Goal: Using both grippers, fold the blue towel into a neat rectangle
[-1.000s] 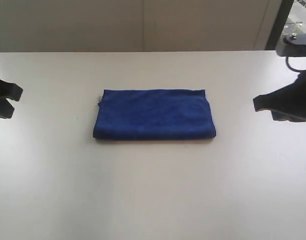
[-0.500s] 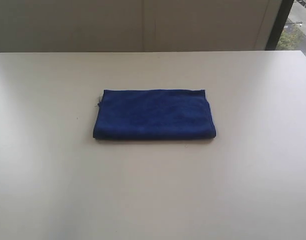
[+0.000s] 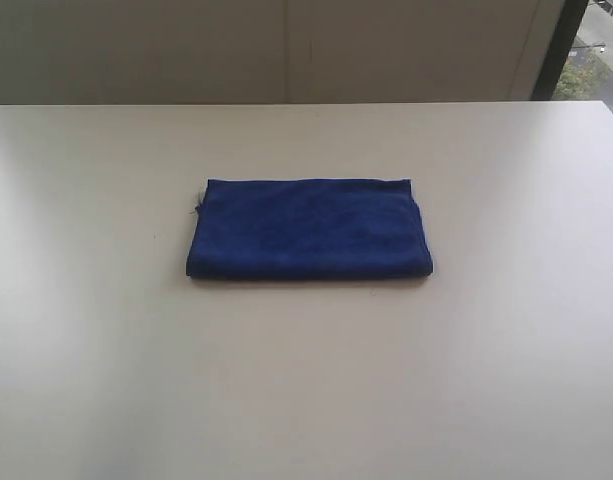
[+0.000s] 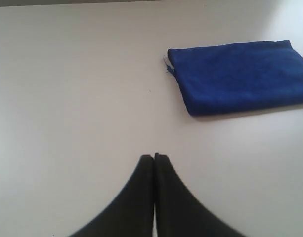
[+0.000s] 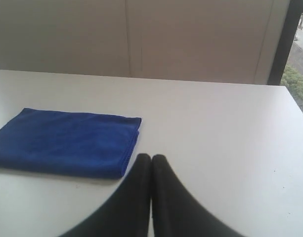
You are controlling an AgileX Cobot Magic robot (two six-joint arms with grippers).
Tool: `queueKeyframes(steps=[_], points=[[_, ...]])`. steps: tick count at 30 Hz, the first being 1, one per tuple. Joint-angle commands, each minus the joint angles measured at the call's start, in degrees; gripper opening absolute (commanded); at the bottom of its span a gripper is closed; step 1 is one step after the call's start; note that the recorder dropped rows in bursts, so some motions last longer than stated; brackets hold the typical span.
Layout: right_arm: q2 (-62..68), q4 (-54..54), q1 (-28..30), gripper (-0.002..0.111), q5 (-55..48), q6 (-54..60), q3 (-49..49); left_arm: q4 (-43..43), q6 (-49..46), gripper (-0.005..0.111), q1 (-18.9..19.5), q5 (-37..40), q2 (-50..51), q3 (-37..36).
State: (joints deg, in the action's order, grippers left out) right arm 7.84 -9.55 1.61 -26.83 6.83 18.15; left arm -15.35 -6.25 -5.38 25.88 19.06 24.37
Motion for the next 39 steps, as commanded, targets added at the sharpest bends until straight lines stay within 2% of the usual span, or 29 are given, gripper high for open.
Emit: queueKeyframes(steps=[1,6,17,25,35,39], points=[[-0.4,0.2,0.2,0.000,0.0,0.4,-0.2,-0.7,0.1,0.000,0.0,0.5,-0.3,-0.4],[-0.4,0.1,0.2,0.000,0.1,0.4,-0.4,-0.7,0.1,0.000,0.0,0.5,-0.3,-0.4],[-7.8,0.6,0.2,0.000,1.6,0.4,-10.0,-0.7,0.1,0.000,0.0,0.5,-0.3,-0.4],[-7.8,1.3,0.2,0.000,1.8,0.4,-11.6,-0.7,0.1,0.000,0.0,0.7,-0.3,-0.4],[-7.8,4.4,5.4,0.000,3.3,0.5,-14.2,-0.7,0.1,0.000,0.0,0.7,-0.3,-0.4],[-7.8,6.2,5.9,0.000,4.4,-4.7,-16.5,-0.7,0.1,0.000,0.0,0.7,-0.3,-0.4]])
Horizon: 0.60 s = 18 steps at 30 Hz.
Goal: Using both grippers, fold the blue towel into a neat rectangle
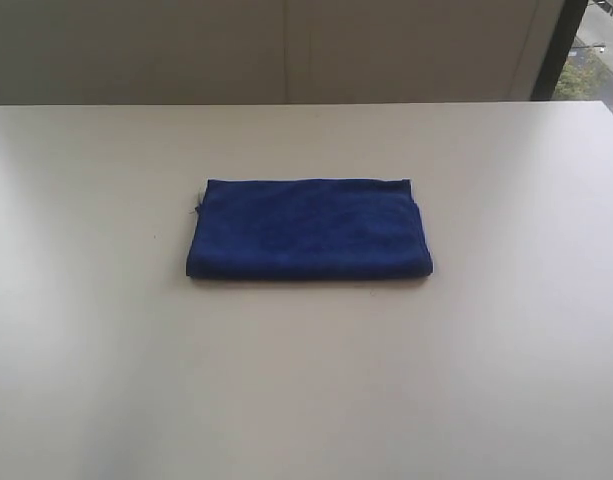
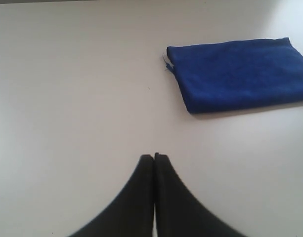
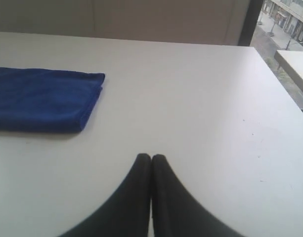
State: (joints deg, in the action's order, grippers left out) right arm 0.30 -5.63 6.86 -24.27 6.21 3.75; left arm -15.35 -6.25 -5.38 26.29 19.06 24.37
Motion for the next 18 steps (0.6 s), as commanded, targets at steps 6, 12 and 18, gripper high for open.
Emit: queueKeyframes(steps=[6,12,18], points=[[-0.3,5.6,0.6,0.000,3.7,-9.5,-3.8,-0.7,0.1,0.000,0.0,0.3,-0.3,-0.4],[-0.3,5.6,0.6,0.000,3.9,-7.4,-3.8,-0.7,0.1,0.000,0.0,0.3,-0.3,-0.4],[-0.3,5.6,0.6,0.000,4.0,-6.2,-3.8,-0.7,0.1,0.000,0.0,0.3,-0.3,-0.4]])
